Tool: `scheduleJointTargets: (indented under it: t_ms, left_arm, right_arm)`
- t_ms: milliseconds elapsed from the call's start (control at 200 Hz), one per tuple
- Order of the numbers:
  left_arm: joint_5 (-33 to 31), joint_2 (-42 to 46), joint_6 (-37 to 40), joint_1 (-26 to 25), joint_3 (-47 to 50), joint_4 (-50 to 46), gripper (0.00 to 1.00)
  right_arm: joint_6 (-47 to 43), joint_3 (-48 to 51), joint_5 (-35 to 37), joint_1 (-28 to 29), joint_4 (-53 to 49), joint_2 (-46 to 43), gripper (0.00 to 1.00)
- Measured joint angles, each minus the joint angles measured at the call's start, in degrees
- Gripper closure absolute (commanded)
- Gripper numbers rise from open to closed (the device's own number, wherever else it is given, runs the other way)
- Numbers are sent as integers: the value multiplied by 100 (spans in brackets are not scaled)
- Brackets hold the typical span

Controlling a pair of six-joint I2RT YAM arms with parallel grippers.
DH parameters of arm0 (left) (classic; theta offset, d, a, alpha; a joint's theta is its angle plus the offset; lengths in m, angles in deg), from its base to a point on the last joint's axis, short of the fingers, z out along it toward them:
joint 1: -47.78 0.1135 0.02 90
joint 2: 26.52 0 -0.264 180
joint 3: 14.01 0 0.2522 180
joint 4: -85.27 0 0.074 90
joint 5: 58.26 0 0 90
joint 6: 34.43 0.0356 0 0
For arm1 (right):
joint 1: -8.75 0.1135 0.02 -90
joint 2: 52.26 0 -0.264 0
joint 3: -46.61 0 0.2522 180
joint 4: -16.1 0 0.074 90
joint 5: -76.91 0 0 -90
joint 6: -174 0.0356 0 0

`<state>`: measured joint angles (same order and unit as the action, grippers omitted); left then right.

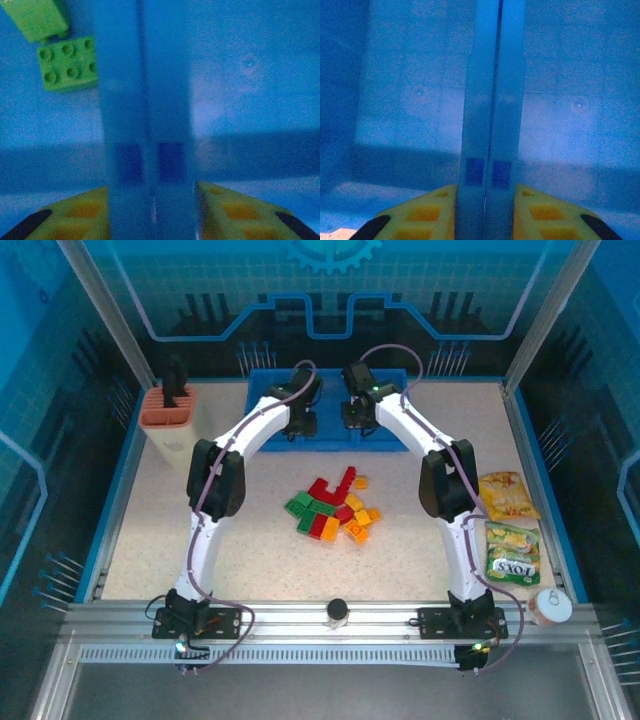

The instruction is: Sort the legos into containers by color

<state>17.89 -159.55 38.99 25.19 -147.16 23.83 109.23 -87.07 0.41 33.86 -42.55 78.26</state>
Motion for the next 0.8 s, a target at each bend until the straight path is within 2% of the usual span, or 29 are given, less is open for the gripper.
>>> scheduleJointTargets:
  t_ms: [85,150,455,550,640,685,710,800]
  left_arm:
    - [-26,157,-146,-9,317,166,82]
    - [-24,356,-238,-9,660,332,86]
    - [15,1928,-503,-271,3025,953,83]
    - [17,2273,-592,-356,3532,1156,81]
    - [20,2328,-595,-369,3593,1169,79]
    - [17,2328,-590,-369,3593,1182,75]
    - [17,2326,-588,-369,3591,1182,70]
    - [22,2328,-549,-356,3532,1139,30]
  right_arm:
    - [-17,208,15,26,197,-96,79]
    - [13,608,42,85,411,-321,79]
    - [463,3303,127,599,1705,-2000,79]
    - [605,3759,96,686,1923,-2310,79]
    - [715,3960,85,717,2087,-2435,78]
    - [741,4004,87,717,2153,-2448,75]
    - [769,4022,92,717,2175,-2457,73]
    - [793,4041,114,713,2173,-2470,55]
